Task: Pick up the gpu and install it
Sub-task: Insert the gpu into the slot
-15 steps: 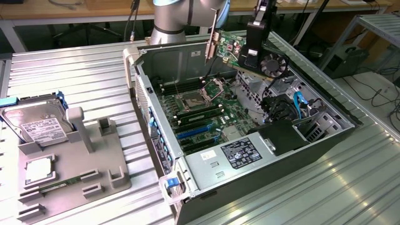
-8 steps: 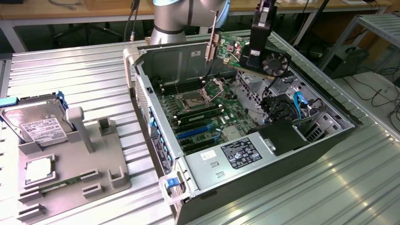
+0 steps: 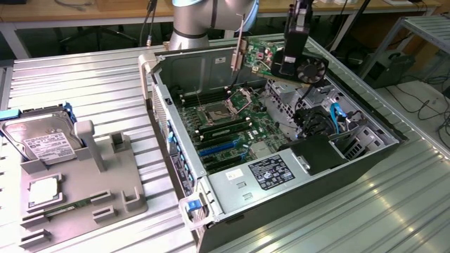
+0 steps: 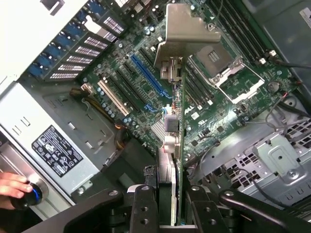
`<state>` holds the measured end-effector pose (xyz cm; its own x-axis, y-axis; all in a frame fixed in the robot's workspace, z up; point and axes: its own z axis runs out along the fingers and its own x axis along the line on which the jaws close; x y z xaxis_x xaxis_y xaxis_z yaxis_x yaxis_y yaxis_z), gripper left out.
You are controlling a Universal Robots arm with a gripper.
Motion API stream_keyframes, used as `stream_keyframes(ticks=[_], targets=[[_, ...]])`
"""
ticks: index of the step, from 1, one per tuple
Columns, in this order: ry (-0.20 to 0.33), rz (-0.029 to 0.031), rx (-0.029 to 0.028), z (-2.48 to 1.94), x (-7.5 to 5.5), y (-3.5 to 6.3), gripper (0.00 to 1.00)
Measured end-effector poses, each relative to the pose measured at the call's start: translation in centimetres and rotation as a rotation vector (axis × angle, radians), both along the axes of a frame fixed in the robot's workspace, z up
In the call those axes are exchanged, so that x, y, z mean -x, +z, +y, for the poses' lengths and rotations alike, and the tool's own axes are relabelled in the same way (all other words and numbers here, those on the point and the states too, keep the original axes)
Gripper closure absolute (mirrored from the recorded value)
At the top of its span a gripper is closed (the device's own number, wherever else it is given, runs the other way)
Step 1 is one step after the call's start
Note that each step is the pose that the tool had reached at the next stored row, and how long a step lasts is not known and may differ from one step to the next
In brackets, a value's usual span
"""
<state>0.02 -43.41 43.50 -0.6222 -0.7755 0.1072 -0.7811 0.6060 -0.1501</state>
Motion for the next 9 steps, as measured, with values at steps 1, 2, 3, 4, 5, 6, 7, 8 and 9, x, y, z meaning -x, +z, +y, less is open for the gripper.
stream_keyframes(ticks=[1, 2, 3, 4, 5, 6, 7, 8, 9], targets=[[0.013, 0.0000, 0.0000, 0.00, 0.00, 0.00, 0.72], [0.024, 0.0000, 0.0000, -0.01, 0.00, 0.00, 0.72], [0.032, 0.0000, -0.0001, -0.01, 0.00, -0.01, 0.72], [0.051, 0.0001, 0.0001, -0.01, 0.00, -0.01, 0.72], [0.064, 0.0000, 0.0001, -0.02, 0.01, -0.01, 0.72], [0.080, 0.0001, 0.0001, -0.02, 0.00, -0.01, 0.72], [0.093, 0.0000, 0.0001, -0.02, 0.00, -0.01, 0.72], [0.108, 0.0000, 0.0000, -0.02, 0.00, -0.02, 0.72], [0.122, 0.0000, 0.0001, -0.02, 0.00, -0.02, 0.72]])
